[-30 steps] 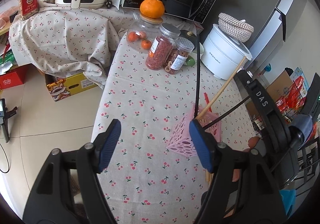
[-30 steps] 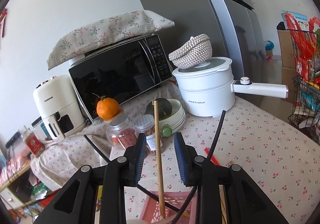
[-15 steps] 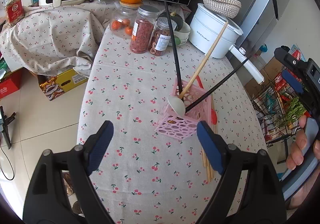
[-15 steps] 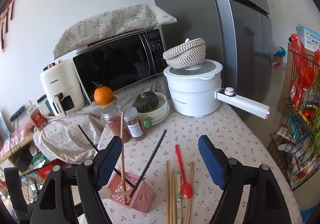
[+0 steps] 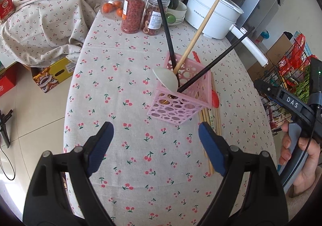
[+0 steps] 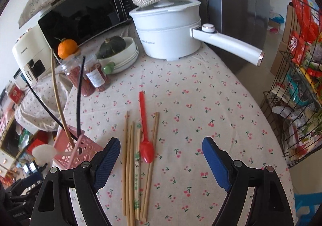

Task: Organize utensils
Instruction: 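Open both grippers and move the right gripper toward the red spoon, then grasp a loose wooden chopstick with the right gripper while the left gripper grasps another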

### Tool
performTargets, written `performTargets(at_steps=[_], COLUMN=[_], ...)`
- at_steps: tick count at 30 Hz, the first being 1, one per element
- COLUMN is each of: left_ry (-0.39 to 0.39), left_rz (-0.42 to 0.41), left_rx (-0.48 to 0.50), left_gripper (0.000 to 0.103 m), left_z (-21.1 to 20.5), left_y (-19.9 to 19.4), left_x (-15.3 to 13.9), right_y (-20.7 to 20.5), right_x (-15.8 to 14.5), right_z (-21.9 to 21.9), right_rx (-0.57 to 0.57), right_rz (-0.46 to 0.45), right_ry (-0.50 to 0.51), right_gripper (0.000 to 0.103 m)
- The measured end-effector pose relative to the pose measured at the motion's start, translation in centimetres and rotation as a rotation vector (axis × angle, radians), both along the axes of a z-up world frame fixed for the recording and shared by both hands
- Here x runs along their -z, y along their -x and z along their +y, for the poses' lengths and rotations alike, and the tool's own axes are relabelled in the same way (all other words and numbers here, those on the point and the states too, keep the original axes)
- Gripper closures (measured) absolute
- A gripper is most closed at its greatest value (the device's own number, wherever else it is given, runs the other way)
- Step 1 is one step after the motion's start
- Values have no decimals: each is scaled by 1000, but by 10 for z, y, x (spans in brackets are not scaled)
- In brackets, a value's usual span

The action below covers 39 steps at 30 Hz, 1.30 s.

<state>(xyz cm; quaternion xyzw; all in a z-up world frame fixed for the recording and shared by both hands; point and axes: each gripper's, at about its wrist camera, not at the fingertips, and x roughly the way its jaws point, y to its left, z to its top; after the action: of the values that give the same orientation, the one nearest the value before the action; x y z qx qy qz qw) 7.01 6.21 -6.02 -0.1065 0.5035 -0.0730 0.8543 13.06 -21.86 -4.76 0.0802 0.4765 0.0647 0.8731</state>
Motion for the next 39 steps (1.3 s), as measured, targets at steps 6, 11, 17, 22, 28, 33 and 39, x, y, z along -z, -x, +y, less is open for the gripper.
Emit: performTargets(at_steps=[6, 11, 17, 22, 28, 33, 39], left_ry=[12, 0, -7, -27, -65, -87, -100], left_rz=[46, 53, 68, 72, 65, 71, 64], left_rx=[29, 44, 60, 90, 148, 210, 260], left_gripper=[17, 17, 17, 17, 17, 17, 24], left_z=[-11, -16, -20, -28, -45, -66, -95], left_y=[1, 3, 5, 8, 13, 15, 9], left_x=[9, 12, 15, 17, 19, 27, 42], right_y=[-33, -61, -83, -95, -89, -72, -56], right_x=[50, 77, 94, 102, 102, 97, 92], right_z=[-7, -10, 3, 23, 31, 23, -4], right_rx=[0, 21, 23, -4, -67, -158, -168], right_rz=[181, 250, 265, 236, 233, 251, 294], right_ry=[-2, -15, -16, 124, 200, 198, 177], right_gripper=[18, 18, 19, 19, 39, 83, 94])
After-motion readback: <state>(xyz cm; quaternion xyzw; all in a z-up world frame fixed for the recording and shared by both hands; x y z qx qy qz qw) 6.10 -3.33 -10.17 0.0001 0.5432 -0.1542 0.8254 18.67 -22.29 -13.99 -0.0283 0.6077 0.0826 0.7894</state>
